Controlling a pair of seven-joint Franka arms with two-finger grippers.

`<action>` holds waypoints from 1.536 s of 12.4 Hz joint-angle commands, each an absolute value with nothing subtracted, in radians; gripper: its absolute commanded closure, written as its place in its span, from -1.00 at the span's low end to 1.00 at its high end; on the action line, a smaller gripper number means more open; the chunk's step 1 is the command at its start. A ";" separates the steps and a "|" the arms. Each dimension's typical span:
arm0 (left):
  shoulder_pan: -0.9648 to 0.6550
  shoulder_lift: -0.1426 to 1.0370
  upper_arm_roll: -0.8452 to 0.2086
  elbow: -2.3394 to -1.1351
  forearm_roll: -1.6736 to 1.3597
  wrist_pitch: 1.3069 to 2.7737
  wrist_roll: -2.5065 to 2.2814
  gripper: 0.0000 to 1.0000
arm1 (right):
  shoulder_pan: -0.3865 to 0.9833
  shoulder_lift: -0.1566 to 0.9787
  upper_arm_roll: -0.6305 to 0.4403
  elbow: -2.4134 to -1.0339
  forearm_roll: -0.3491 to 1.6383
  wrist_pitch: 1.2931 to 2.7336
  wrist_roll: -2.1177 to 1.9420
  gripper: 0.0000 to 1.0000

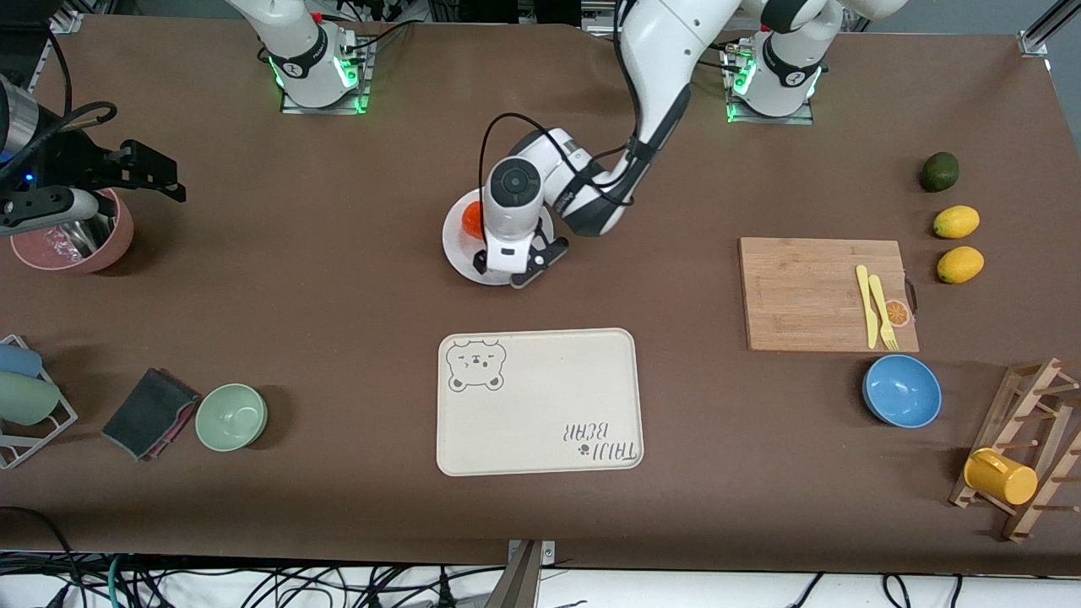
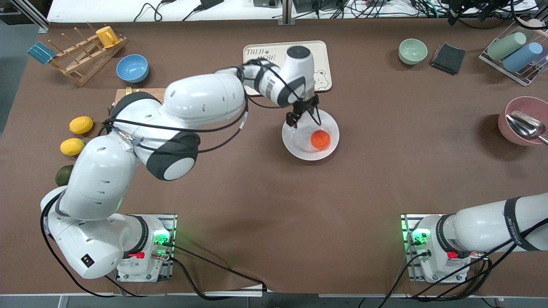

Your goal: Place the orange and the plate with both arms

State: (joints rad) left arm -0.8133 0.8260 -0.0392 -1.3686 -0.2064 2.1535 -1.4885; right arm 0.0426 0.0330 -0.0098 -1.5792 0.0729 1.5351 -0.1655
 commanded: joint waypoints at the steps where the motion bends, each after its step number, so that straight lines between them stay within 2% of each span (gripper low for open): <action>1: -0.694 0.741 -0.048 -1.365 -0.195 1.952 -1.381 -1.00 | 0.040 0.044 -0.008 -1.548 0.066 1.514 -0.160 -1.00; 6: -0.386 0.660 -0.045 -1.364 -0.192 1.754 -1.050 -1.00 | 0.037 0.046 -0.008 -1.548 0.071 1.514 -0.160 -1.00; 11: -0.062 0.627 -0.041 -1.367 -0.167 1.695 -0.548 -1.00 | 0.014 0.055 -0.009 -1.546 0.072 1.520 -0.160 -1.00; 15: 0.058 0.601 -0.043 -1.367 -0.041 1.674 -0.207 -1.00 | 0.005 0.061 -0.009 -1.548 0.066 1.520 -0.167 -1.00; 19: 0.133 0.519 -0.048 -1.364 -0.041 1.672 0.095 -1.00 | 0.009 0.144 -0.008 -1.548 0.037 1.519 -0.170 -1.00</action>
